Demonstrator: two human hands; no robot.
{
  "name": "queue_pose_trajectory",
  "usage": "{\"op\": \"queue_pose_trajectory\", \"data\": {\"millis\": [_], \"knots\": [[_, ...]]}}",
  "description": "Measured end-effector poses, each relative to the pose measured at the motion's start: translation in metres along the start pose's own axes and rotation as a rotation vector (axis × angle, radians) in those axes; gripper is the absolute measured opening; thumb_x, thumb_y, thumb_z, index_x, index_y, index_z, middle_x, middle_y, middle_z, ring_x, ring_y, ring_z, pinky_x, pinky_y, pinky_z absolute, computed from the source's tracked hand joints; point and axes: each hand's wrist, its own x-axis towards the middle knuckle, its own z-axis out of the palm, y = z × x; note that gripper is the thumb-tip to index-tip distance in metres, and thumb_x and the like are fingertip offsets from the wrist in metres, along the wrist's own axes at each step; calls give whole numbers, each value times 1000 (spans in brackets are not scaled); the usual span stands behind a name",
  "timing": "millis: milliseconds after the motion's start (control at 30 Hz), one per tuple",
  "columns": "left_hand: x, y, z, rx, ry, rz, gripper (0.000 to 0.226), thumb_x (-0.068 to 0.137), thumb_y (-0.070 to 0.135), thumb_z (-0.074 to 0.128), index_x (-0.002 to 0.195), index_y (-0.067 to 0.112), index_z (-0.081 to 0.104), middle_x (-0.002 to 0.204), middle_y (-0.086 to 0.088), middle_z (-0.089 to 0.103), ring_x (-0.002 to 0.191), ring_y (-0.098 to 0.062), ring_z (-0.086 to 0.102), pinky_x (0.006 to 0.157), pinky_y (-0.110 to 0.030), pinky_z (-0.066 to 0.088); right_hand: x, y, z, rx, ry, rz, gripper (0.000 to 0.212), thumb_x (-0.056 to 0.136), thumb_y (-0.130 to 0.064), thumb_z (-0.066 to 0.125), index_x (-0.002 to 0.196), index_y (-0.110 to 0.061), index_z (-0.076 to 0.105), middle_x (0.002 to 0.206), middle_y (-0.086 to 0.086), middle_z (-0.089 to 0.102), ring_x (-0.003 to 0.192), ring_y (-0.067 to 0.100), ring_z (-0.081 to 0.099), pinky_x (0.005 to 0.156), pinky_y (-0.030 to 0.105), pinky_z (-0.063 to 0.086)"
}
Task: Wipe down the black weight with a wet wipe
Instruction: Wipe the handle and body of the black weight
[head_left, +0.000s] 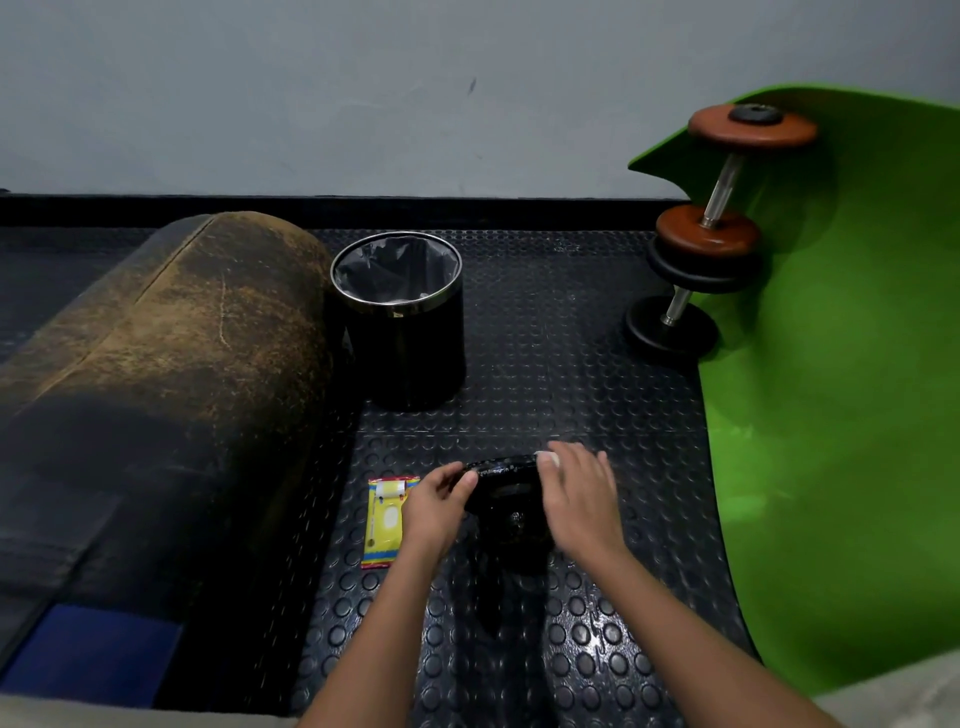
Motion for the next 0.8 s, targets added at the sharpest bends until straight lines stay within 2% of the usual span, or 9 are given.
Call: {"op": "queue_pose_trajectory", "data": {"millis": [100,200,333,433,500,600,700,800], "knots": [[-1,1,1,-13,5,3,39,87,29,67,124,16,61,120,-1,66,109,-11,61,100,-28,46,-7,-4,4,-89,-39,-236,60,101,-53,16,139,-25,53,143,-11,51,141,6,34,124,32,4],[-1,1,0,-9,0,0,40,87,30,66,124,16,61,121,-1,65,110,-11,60,98,-25,45,-12,12,0,-58,22,-309,48,103,-43,28,139,-27,55,143,-15,50,139,1,35,123,30,6],[-3,1,-1,1,-9,13,41,88,32,66,126,16,60,121,1,64,112,-11,59,90,-19,43,-9,28,-3,80,106,-101,46,102,-43,28,132,-27,59,136,-13,57,129,-2,43,123,35,13],[-3,2,-1,4,-13,22,42,88,32,66,126,16,60,122,1,64,113,-11,58,90,-18,43,2,16,-2,158,25,110,47,103,-45,22,120,-28,63,127,-12,61,125,4,48,123,38,10],[-3,1,-1,0,-11,19,41,87,32,66,125,16,60,122,1,64,114,-11,58,90,-18,43,9,5,-4,117,-45,148,49,104,-44,22,120,-26,64,127,-10,61,127,9,48,123,37,6],[-2,1,-1,-11,-8,15,40,87,30,67,124,15,61,121,0,65,111,-11,60,93,-20,44,10,-12,-6,-49,-81,-57,55,104,-48,18,122,-25,65,124,-12,63,124,6,49,122,34,4],[-2,2,0,-2,-4,20,39,88,28,67,124,14,61,120,-2,66,110,-11,60,97,-23,45,-1,-14,0,-35,-50,-258,52,102,-49,23,124,-27,65,124,-15,63,124,3,49,122,32,9],[-3,3,0,7,3,18,40,88,28,66,125,13,61,122,-1,65,109,-9,59,95,-21,44,-5,1,-1,65,33,-250,44,101,-47,32,125,-30,66,128,-18,62,125,-3,47,121,34,15]]}}
